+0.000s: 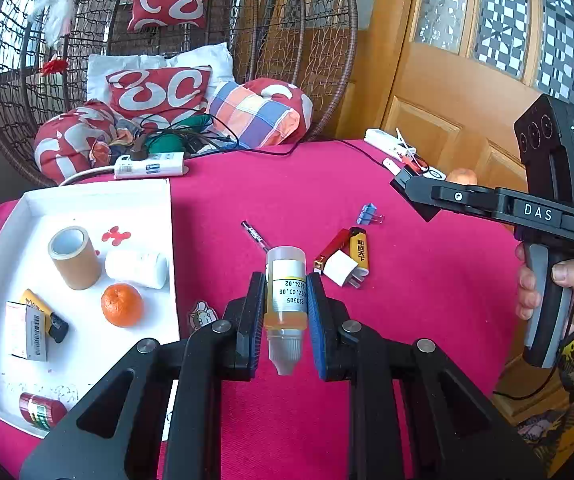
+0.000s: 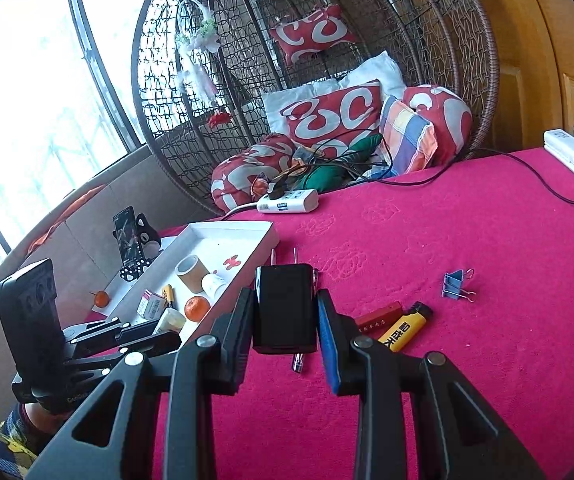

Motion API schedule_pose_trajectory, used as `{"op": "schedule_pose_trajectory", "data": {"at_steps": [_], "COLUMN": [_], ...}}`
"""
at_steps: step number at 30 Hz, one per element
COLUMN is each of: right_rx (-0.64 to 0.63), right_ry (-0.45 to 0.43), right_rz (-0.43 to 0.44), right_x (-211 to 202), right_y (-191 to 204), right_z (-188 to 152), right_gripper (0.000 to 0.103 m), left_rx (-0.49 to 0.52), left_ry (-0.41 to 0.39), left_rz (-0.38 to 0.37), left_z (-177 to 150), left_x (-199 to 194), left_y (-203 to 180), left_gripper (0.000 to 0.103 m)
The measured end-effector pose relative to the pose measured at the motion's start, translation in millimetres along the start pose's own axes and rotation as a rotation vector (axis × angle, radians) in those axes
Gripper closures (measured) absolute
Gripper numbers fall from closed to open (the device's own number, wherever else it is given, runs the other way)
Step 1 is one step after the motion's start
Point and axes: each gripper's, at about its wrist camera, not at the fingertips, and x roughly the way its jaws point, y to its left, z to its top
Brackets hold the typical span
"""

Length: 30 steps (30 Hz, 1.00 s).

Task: Organize rigid objects
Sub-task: 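Carry the dropper bottle and black charger into the white tray and release both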

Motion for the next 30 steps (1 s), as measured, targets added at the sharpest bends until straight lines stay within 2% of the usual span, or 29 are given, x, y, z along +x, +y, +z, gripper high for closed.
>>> {"op": "schedule_pose_trajectory", "data": {"at_steps": [13,30], "right_rx": [-0.012,-0.042], "right_ry": [0.038,0.095], "right_rz": [0.034,0.113], "right_x": [15,54], "right_y": [14,43], "right_z": [4,16], "right_gripper": [0.073,0.073], "left_rx": [-0.051,-0.127], "left_ry": [-0.026,-0.083], "left_rz": [0.008,0.063], "left_z": [0,0], "left_x": [-9,-33], "left_y": [19,58], "left_gripper": [0.084,0.084]}}
